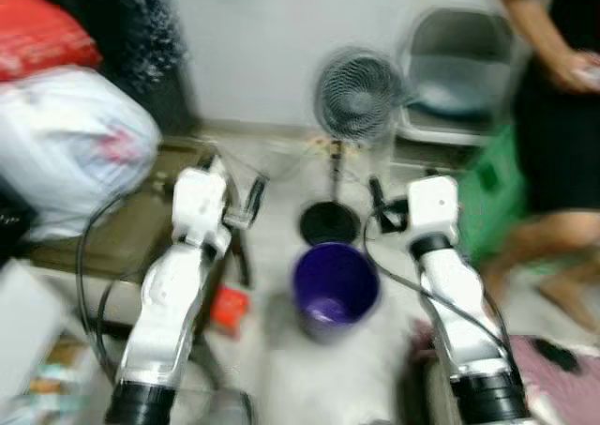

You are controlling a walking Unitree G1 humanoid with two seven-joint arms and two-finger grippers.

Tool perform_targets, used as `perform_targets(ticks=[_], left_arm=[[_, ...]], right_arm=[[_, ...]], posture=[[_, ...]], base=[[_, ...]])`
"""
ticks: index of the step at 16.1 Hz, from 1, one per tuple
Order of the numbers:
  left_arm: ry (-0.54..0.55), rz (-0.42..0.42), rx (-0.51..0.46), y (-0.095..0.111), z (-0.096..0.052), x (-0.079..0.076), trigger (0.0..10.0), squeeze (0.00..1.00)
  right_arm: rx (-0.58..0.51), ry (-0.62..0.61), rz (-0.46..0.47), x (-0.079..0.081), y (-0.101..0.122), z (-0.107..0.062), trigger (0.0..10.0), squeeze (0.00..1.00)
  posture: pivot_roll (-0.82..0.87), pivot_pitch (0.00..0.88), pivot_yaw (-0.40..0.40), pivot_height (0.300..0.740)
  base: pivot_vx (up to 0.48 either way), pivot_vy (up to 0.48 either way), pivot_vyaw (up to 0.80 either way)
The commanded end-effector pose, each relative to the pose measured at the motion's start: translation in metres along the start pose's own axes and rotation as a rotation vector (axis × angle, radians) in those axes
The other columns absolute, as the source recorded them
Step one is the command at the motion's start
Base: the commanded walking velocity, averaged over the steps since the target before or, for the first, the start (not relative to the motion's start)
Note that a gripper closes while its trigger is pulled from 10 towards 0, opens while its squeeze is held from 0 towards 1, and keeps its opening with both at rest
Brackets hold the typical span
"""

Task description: Clean up the room

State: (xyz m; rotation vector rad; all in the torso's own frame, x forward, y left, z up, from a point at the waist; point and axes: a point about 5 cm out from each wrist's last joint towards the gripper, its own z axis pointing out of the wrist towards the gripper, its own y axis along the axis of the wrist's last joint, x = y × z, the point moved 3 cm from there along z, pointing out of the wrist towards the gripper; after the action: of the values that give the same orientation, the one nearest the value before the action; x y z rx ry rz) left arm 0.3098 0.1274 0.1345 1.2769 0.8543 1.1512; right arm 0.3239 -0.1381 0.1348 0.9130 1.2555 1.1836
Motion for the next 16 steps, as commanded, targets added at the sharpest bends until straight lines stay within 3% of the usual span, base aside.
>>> perform_targets(ticks=[1,14,16], left_arm=[[-0.006,0.011,-0.032,0.0072,0.0061,0.0004,10.0,0.0],[-0.024,-0.016,-0.068,0.0093,0.0141,-0.0042,10.0,0.0],[-0.031,-0.022,-0.076,0.01,0.0144,-0.0051,10.0,0.0]], right_arm=[[0.004,-0.001,0.005,0.0008,-0.0023,0.0011,10.0,0.0],[-0.001,-0.026,-0.003,-0.0066,-0.002,0.0088,10.0,0.0],[0.0,-0.024,-0.003,-0.0065,-0.0021,0.0096,10.0,0.0]], posture=[[-0.03,0.0,0.022,0.74],[-0.05,0.0,0.006,0.74],[-0.05,0.0,0.005,0.74]], base=[[0.0,0.0,0.63],[0.0,0.0,0.0],[0.12,0.0,-0.8]])
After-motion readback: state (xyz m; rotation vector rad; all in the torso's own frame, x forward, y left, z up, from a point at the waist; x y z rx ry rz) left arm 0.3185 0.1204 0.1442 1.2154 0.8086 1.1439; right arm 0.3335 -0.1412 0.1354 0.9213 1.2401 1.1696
